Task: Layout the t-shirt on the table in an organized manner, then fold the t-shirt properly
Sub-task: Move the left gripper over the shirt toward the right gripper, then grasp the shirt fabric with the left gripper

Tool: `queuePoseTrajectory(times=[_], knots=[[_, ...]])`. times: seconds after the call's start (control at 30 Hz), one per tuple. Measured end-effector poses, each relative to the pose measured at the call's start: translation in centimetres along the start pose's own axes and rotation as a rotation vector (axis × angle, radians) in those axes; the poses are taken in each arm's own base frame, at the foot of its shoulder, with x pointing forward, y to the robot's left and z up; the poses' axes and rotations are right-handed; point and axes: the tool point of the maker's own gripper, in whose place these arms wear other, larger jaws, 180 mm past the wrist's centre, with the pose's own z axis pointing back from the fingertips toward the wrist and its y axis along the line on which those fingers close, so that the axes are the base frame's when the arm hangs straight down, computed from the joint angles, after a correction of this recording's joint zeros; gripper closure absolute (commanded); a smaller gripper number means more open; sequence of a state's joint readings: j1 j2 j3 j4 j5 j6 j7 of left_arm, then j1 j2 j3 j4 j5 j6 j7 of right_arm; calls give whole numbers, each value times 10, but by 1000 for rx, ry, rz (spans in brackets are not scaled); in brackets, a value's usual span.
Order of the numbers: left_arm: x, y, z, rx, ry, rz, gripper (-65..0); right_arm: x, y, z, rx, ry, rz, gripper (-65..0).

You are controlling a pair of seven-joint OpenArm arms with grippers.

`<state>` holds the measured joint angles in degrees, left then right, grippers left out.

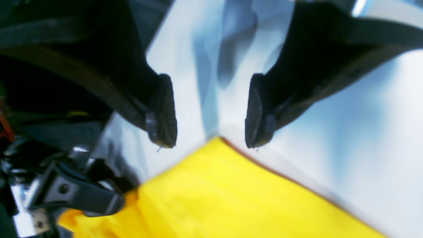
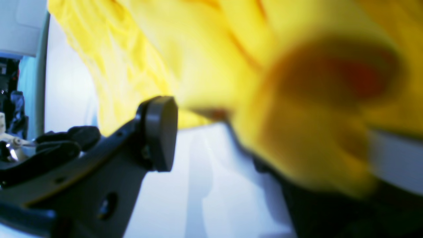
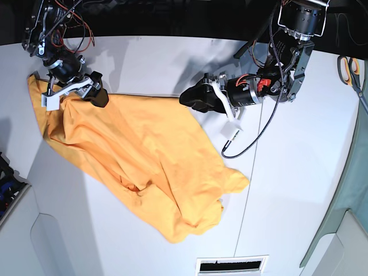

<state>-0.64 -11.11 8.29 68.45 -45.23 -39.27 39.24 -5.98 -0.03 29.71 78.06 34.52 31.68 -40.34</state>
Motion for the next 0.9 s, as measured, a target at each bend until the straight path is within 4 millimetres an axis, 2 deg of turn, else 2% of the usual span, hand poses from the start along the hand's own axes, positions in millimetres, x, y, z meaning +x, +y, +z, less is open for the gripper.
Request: queuePoseTrajectory(times=[0.17, 0.27, 0.3, 0.4, 0.43, 0.47, 0.7, 0.8, 0.9], knots=[[-13, -11, -22, -6, 8, -53, -366, -5, 19, -13, 35, 30, 23, -342], [-10, -19, -34, -10, -17, -61, -351, -4, 27, -19, 46, 47, 51, -328], [-11, -20, -36, -11, -15, -66, -295, -6, 30, -21, 53, 52, 54, -293], [-17, -17, -40, 22, 21, -105, -34, -14, 36, -24, 63, 78, 50, -121], [-19, -16, -40, 27, 28, -115, 0, -16, 37, -25, 67, 83, 47, -47], [-18, -16, -39, 27, 24, -115, 0, -17, 39, -25, 71, 85, 46, 0], [-6, -8, -32, 50, 55, -119, 0, -25, 41, -20, 75, 156, 80, 0], [0, -14, -16, 13, 82, -139, 0, -23, 55, -10, 127, 166, 82, 0], [13, -21, 8, -11, 50, -176, 0, -24, 67, 6, 168, 153, 80, 0]])
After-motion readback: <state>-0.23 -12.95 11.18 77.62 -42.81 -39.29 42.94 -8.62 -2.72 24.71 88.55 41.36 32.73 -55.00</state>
